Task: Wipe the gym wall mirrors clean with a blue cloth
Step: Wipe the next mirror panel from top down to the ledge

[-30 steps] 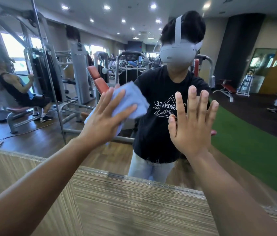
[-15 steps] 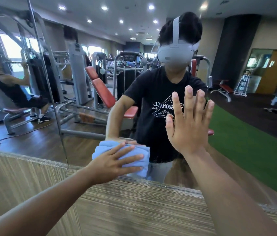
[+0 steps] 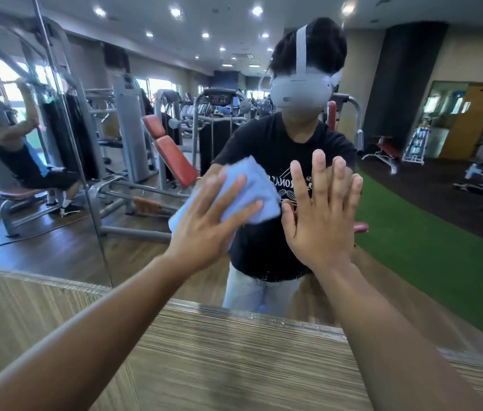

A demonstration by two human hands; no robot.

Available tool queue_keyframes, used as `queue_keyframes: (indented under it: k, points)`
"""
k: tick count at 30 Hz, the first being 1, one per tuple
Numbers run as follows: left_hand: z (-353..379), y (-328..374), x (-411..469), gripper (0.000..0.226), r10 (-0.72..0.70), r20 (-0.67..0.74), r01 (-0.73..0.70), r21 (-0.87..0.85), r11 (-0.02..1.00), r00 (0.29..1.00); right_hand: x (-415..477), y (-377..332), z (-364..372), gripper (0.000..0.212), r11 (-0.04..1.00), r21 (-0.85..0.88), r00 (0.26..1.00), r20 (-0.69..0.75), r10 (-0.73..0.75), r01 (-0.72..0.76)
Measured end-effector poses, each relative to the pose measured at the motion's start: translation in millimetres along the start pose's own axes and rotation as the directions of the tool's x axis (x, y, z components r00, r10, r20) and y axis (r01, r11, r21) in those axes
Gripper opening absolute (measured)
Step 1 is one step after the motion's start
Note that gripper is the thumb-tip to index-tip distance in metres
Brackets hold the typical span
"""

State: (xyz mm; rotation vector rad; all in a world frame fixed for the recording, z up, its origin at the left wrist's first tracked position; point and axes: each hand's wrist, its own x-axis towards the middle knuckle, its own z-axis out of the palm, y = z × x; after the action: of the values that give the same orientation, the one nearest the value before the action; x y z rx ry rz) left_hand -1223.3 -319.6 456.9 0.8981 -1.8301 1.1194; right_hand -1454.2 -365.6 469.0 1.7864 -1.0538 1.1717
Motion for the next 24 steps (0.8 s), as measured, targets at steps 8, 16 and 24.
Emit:
queue_keyframes:
  k: [8,16,24]
  points:
    - [3.7,33.7,-112.1,0.058,0.273,0.402,-0.304,0.014,0.953,0.874,-1.1,9.3,-12.0,0.059,0.996,0.079,0.999,0.007,-0.035,0.034]
    - [-15.8,-2.9,33.6,0.068,0.056,0.116,-0.069,0.11,0.991,0.992,-16.0,29.4,-23.9,0.067,0.995,0.064,0.997,0.02,-0.076,0.075]
    - [11.5,29.1,15.3,0.052,0.211,0.143,-0.211,-0.017,0.977,0.967,-36.4,64.6,-22.9,0.066,0.996,0.049,0.997,0.002,-0.077,0.077]
